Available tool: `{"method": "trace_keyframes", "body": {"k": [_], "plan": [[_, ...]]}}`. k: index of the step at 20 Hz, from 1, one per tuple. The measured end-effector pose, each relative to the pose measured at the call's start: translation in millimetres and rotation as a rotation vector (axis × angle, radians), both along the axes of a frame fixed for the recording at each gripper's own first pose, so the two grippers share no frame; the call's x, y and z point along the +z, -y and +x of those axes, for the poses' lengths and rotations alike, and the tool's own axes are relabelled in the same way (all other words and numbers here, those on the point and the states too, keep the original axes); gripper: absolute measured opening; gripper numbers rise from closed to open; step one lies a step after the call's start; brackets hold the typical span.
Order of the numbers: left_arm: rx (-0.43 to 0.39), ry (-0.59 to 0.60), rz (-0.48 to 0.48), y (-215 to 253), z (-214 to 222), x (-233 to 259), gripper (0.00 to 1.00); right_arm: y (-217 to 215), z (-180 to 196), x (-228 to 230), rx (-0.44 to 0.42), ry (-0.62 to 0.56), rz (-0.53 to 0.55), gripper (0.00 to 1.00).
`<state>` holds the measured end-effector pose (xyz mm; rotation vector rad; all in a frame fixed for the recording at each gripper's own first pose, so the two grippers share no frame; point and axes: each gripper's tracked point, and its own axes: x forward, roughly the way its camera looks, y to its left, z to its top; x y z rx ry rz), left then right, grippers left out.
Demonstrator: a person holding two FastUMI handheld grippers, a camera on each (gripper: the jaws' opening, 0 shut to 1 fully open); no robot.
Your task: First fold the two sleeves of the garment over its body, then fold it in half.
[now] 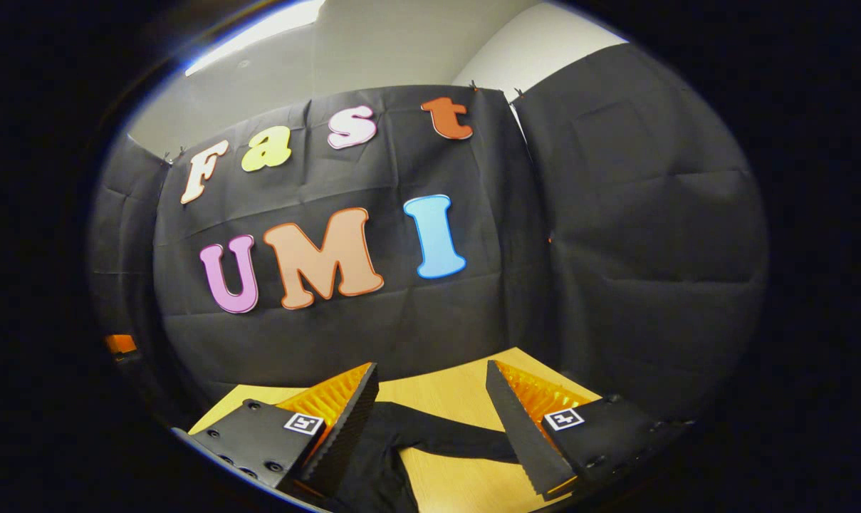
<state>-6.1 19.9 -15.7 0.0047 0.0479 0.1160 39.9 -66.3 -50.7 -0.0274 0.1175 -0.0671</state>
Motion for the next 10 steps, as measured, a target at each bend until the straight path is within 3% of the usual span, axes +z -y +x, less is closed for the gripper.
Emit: {"method": "trace_keyframes", "body": {"k": [1, 5, 10], "plan": [[0.005, -0.005, -0.001, 0.0, -0.9, -2.5, 0.92, 11.6, 4.0, -9.2, -0.022, -0.017, -0.001, 0.92], [0.03, -0.015, 0.026, 0.1, -3.8, -6.0, 0.92, 64.1, 20.7, -59.0, -0.106, -0.118, -0.03, 0.96], [0.064, -0.04, 0.028, 4.5, -8.2, -19.5, 0.93, 128.1, 37.7, -126.2, -0.189, -0.253, 0.061, 0.96]]}}
